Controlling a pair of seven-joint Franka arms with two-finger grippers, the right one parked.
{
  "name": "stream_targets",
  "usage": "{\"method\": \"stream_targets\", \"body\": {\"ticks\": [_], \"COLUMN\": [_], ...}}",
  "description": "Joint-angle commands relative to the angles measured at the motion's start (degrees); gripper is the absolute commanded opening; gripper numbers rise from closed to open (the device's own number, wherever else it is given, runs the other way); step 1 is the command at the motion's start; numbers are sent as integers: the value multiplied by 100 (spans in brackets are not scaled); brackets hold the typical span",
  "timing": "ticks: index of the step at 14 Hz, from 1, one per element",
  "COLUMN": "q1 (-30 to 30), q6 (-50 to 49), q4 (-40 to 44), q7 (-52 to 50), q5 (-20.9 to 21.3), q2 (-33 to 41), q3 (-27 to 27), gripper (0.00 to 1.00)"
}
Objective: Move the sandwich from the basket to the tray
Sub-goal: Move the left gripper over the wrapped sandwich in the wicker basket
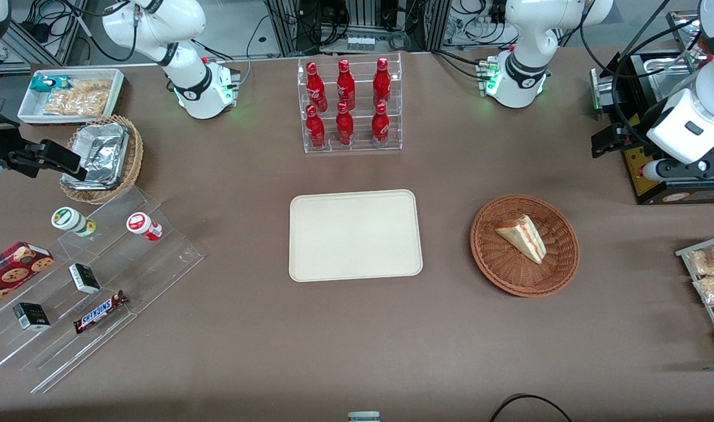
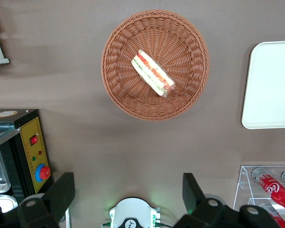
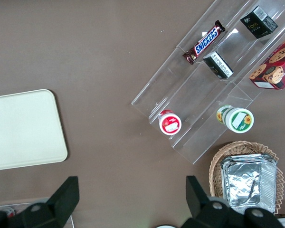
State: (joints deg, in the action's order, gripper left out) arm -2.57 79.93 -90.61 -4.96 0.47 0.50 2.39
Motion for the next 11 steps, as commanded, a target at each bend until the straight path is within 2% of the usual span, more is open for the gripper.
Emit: {"method": "stream_targets", "body": {"ticks": [1,4,8,11], "q1": [2,-7,-7,-25], "q6": [-22,92,882,1821], "q4": [149,-52,-1000,-1878], "q7": [118,118,110,75], "q5": [-55,-12,6,15], "q2": [-51,-138,-103,-130], "q3": [16,16,16,16], "gripper": [100,100,100,100]}}
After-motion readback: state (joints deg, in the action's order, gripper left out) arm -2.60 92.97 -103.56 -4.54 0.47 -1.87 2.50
